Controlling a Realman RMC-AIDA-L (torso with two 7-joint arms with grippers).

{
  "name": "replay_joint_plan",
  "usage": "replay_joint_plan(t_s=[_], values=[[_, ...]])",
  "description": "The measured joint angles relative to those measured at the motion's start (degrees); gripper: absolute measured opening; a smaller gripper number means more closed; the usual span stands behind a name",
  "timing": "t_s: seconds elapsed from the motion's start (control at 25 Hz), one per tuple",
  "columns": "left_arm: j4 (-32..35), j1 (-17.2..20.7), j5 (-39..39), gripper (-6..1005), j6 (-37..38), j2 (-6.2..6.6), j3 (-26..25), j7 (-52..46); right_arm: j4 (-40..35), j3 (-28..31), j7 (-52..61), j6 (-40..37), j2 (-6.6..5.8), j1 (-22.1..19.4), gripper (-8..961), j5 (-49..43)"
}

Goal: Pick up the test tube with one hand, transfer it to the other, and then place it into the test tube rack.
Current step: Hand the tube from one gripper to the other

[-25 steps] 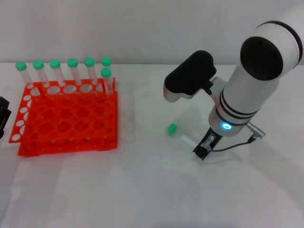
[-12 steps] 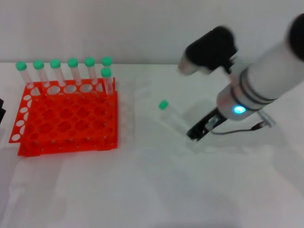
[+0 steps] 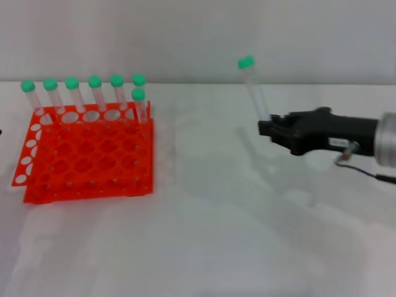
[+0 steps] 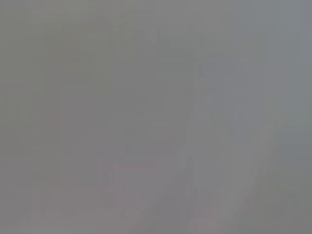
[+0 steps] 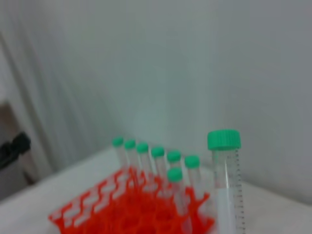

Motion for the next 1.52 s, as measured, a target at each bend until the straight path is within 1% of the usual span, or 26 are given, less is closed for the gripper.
replay_joint_plan(t_s=[0.08, 0.12, 0.2, 0.32, 0.36, 0.44, 0.52, 0.6, 0.72, 0.84, 1.0, 1.08, 1.16, 1.24, 1.28, 1.32, 1.4, 1.52], values=[[0.03, -0.08, 1.27, 851, -2.47, 0.26, 0.03, -0.26, 3.65, 0.39, -7.94, -0.30, -0.07, -2.33, 188, 8.17], [0.02, -0.11, 1.63, 850, -3.15, 0.34, 0.04, -0.27, 6.73, 0.88, -12.92, 0.15, -0.12, -3.24, 188, 13.15], [0.04, -0.40, 3.10, 849, -5.74, 0.54, 0.03, -0.30, 12.51, 2.02, -21.41, 1.83, -0.15, -3.97, 188, 20.76], [0.01, -1.70, 6.72, 849, -8.23, 0.77, 0.02, -0.31, 26.94, 5.79, -37.96, 8.66, -0.14, -3.61, 188, 33.38], [0.00, -2.27, 8.37, 849, -8.50, 0.85, 0.02, -0.31, 30.51, 6.96, -41.81, 10.89, -0.13, -3.26, 188, 35.77], [-0.05, -3.42, 11.44, 850, -8.68, 0.95, 0.01, -0.32, 40.51, 9.53, -53.53, 17.79, -0.13, -2.28, 189, 41.95], [-0.06, -4.54, 14.44, 850, -8.72, 1.01, 0.01, -0.35, 48.52, 10.28, -65.80, 24.15, -0.11, -1.73, 189, 47.47], [-0.20, -5.71, 17.66, 850, -8.72, 1.01, 0.01, -0.38, 53.41, 10.20, -74.18, 27.82, -0.07, -1.61, 189, 50.57], [-0.81, -7.97, 24.40, 850, -8.17, 0.98, 0.02, -0.39, 57.66, 10.32, -79.21, 29.35, 0.01, -1.59, 189, 52.08], [-1.33, -10.44, 33.05, 851, -7.98, 0.93, 0.09, -0.40, 60.62, 10.33, -80.86, 29.50, 0.05, -1.57, 189, 53.10], [-3.24, -11.03, 37.95, 851, -7.98, 0.50, 0.41, -0.58, 63.01, 9.11, -82.97, 29.50, 0.20, -0.99, 189, 53.05], [-4.47, -11.04, 38.87, 850, -7.81, 0.39, 2.16, -0.60, 62.89, 6.93, -83.14, 29.55, 0.28, -0.66, 190, 53.03], [-6.52, -11.02, 38.99, 850, -7.04, 0.31, 6.16, -0.60, 62.41, 5.07, -83.17, 29.87, 0.32, -0.06, 190, 53.03], [-8.18, -10.78, 38.71, 849, -5.73, 0.21, 8.82, -0.60, 62.06, 3.23, -83.20, 30.34, 0.37, 0.84, 190, 52.97], [-8.91, -10.61, 38.59, 849, -5.07, 0.16, 9.73, -0.60, 61.74, 1.31, -83.19, 30.61, 0.43, 1.76, 190, 52.94], [-9.76, -10.33, 38.53, 849, -4.08, 0.11, 10.70, -0.60, 61.74, 1.31, -83.19, 30.61, 0.43, 1.76, 190, 52.94], [-11.09, -9.96, 38.51, 850, -2.50, 0.07, 12.39, -0.60, 61.16, -1.37, -83.05, 30.76, 0.48, 3.00, 190, 52.94], [-11.75, -9.87, 38.51, 850, -1.61, 0.04, 13.41, -0.59, 60.46, -3.88, -82.93, 30.74, 0.54, 3.84, 190, 52.95]])
